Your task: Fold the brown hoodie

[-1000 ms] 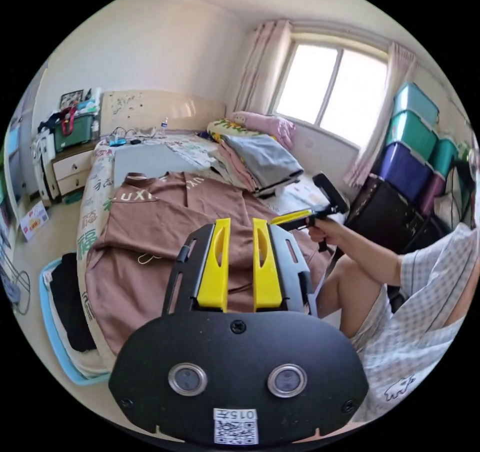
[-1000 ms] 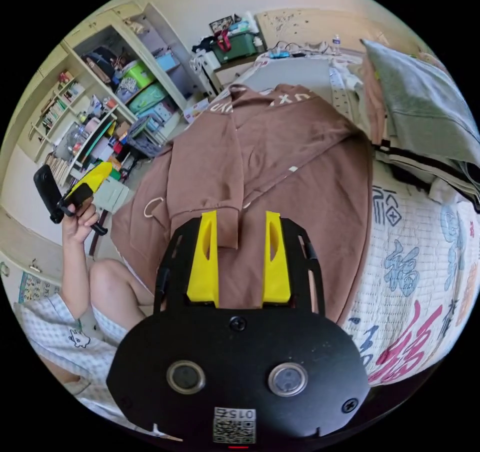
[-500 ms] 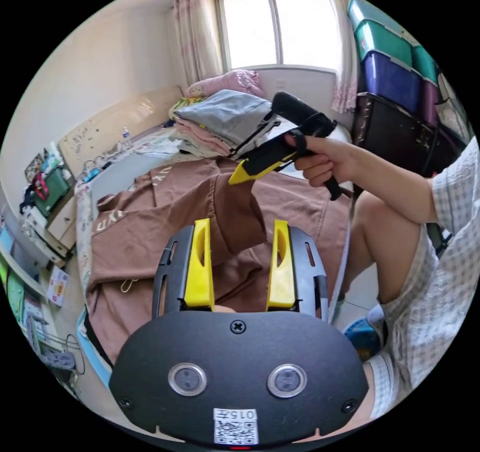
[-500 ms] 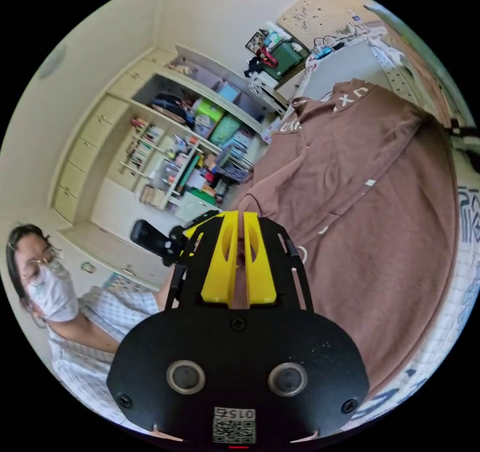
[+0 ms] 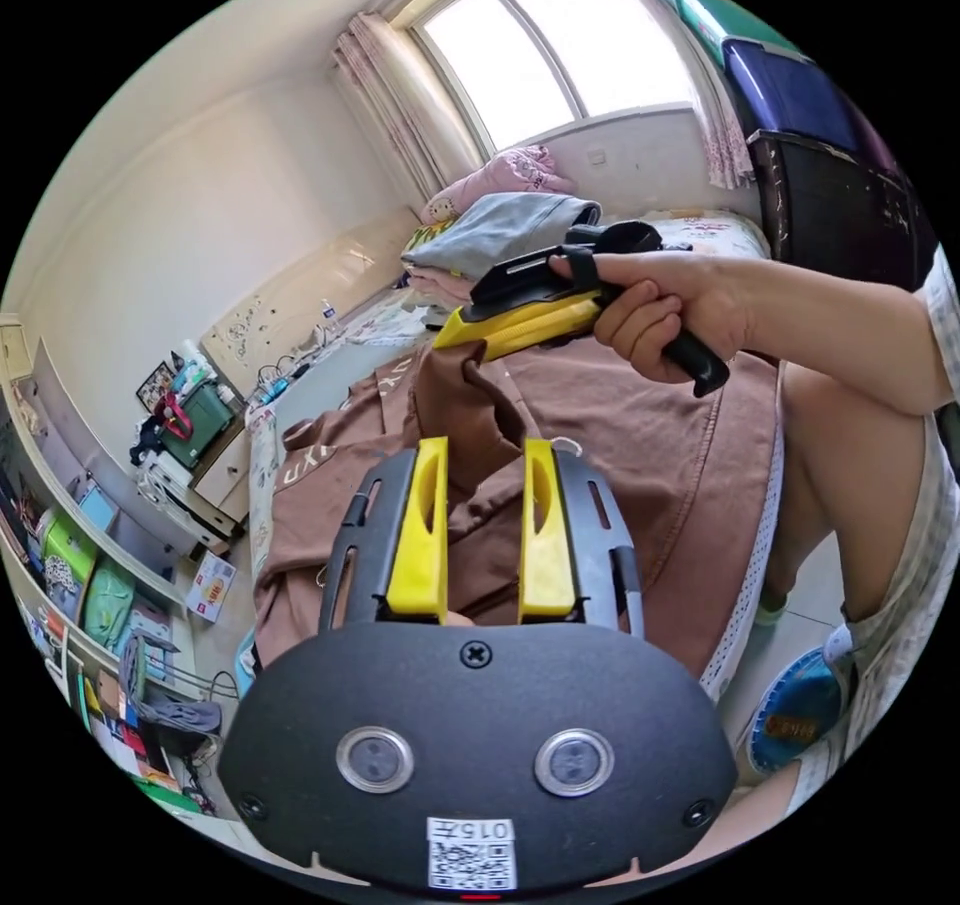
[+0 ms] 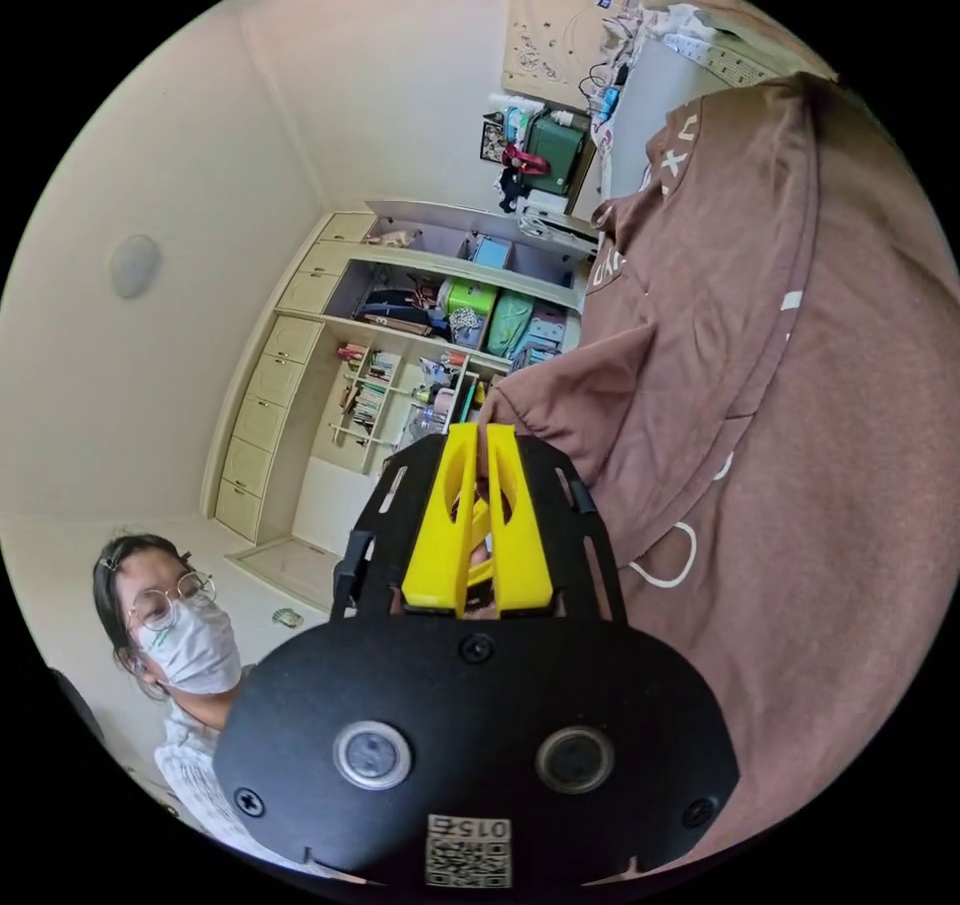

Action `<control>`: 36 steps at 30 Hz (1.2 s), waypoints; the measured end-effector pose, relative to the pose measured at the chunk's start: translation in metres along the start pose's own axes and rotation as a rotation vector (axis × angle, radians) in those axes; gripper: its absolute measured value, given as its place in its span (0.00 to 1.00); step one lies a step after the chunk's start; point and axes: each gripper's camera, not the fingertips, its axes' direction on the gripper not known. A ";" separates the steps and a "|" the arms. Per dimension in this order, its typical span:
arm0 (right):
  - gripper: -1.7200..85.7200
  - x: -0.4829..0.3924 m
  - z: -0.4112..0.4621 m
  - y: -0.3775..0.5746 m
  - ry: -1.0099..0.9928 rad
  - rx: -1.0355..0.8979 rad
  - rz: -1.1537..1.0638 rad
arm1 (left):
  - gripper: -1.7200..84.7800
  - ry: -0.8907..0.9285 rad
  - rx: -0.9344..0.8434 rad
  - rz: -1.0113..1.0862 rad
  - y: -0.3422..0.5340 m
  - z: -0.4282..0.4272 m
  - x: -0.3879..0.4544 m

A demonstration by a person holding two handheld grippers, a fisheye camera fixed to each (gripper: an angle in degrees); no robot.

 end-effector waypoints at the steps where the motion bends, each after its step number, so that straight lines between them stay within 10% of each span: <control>1: 0.04 -0.002 0.003 0.001 0.009 -0.005 -0.012 | 0.11 -0.011 0.012 -0.007 0.001 -0.002 -0.002; 9: 0.15 -0.080 0.129 0.046 0.649 -0.466 -0.617 | 0.04 0.113 0.145 -0.615 0.050 -0.030 -0.120; 21: 0.06 -0.046 0.248 0.092 0.974 -0.736 -0.722 | 0.03 0.292 0.095 -0.639 0.061 -0.030 -0.167; 25: 0.04 -0.090 0.194 0.026 1.088 -0.432 -0.662 | 0.04 0.231 0.122 -0.705 0.065 -0.055 -0.229; 30: 0.08 -0.216 -0.028 -0.039 1.345 0.648 -0.385 | 0.06 -0.338 0.399 -1.161 0.106 -0.172 -0.377; 36: 0.14 -0.160 -0.051 0.075 1.216 0.305 -0.372 | 0.14 -0.280 0.124 -0.950 0.137 -0.196 -0.338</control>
